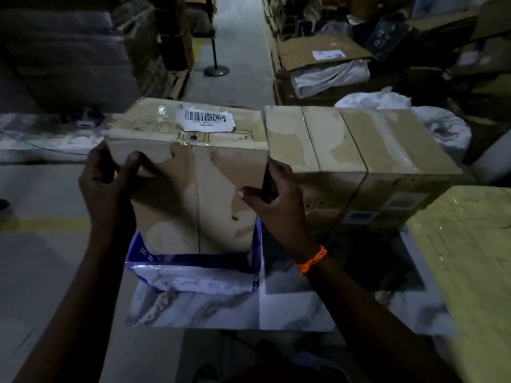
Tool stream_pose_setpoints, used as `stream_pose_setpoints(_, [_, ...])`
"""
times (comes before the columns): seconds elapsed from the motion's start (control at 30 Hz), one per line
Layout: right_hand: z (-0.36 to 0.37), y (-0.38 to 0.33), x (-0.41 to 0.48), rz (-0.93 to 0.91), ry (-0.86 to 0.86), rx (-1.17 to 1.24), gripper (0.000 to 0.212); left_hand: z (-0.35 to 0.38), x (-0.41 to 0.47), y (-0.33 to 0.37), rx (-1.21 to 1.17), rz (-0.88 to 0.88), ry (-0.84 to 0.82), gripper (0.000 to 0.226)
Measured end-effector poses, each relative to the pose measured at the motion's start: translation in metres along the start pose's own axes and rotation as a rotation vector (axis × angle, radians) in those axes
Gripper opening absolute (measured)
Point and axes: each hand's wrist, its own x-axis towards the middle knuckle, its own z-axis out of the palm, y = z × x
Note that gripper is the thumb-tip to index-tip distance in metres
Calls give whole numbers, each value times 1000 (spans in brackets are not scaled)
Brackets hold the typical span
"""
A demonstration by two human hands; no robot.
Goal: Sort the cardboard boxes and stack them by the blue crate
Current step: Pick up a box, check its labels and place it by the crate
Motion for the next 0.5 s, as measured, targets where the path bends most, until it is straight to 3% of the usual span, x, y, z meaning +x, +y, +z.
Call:
stream_pose_setpoints(0.1, [21,13,-13,78,74,-26,69,-16,-2,-29,47,-49,-50,31])
stream_pose_setpoints(0.27, [48,36,-32,228,96,-196,77,-37,-13,-62,65,-222,-59,43])
stream_pose_setpoints(0.4, [62,56,-49,324,60,-313,74,-48,-22,-74,173,-235,-76,34])
stream_pose_setpoints(0.5, [66,76,-57,322,73,-337,76,-59,-26,-89,237,-260,-154,47])
